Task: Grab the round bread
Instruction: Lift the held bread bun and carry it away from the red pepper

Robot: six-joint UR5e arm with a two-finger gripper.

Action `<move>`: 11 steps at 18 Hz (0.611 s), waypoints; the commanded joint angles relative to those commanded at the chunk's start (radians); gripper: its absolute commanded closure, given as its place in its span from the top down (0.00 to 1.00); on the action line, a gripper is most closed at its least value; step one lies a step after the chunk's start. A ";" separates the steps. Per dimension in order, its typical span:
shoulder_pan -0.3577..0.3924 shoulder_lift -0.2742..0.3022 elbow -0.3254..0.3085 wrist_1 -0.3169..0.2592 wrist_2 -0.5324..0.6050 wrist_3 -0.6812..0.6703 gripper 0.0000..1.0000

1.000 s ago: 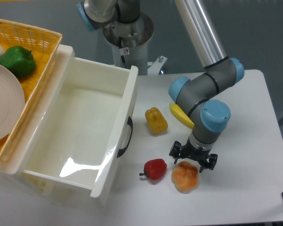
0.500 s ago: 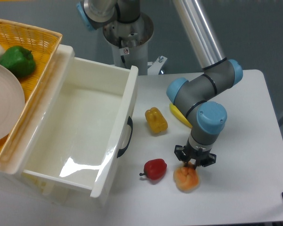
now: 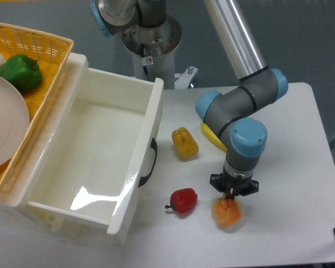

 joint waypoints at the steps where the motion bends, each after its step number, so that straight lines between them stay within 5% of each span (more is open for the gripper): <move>1: 0.012 0.020 0.000 -0.015 0.000 0.011 0.00; 11: 0.075 0.074 -0.006 -0.042 -0.002 0.390 0.00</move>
